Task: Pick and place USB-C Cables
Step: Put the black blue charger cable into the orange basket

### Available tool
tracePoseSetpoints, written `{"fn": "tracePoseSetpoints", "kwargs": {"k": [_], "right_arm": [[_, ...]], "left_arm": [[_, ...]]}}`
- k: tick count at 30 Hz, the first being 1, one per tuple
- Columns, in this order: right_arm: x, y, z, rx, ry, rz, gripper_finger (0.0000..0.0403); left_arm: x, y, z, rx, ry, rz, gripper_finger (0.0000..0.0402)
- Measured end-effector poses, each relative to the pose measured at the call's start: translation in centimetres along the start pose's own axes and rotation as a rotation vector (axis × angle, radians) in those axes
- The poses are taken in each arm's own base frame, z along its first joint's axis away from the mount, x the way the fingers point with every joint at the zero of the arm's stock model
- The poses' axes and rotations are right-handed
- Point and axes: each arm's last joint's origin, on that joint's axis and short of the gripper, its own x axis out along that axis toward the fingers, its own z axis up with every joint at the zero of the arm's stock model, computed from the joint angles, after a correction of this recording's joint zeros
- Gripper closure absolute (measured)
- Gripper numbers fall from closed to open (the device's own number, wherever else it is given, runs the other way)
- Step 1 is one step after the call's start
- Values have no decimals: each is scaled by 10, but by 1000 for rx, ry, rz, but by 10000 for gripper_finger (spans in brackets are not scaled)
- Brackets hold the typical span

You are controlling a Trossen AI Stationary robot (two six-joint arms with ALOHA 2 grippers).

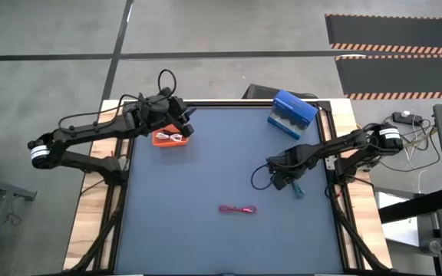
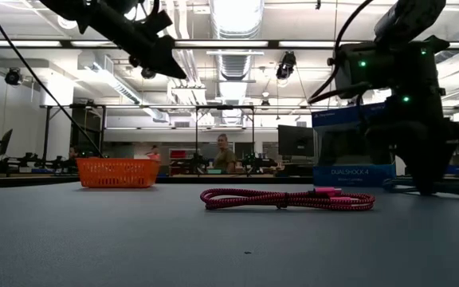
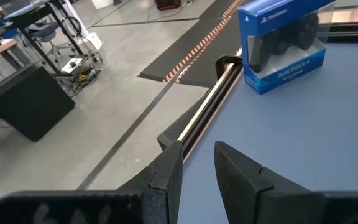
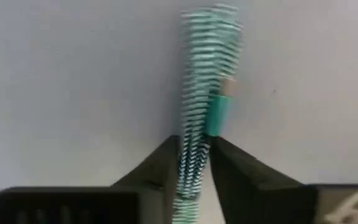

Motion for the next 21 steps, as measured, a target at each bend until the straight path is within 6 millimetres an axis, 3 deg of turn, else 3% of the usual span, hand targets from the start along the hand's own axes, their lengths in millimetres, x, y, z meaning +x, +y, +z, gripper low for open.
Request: {"fn": "tracePoseSetpoints", "kwargs": {"k": [5, 15, 21], "right_arm": [[-5, -1, -1, -3, -18, 29, 381], [-40, -6, -4, -106, -189, 214, 380], [-68, -2, 2, -224, -503, 404, 381]], "left_arm": [[-2, -1, 2, -4, -16, -5, 324], [-7, -20, 6, -31, -50, -155, 324], [-12, -33, 9, -36, -74, -252, 324]]}}
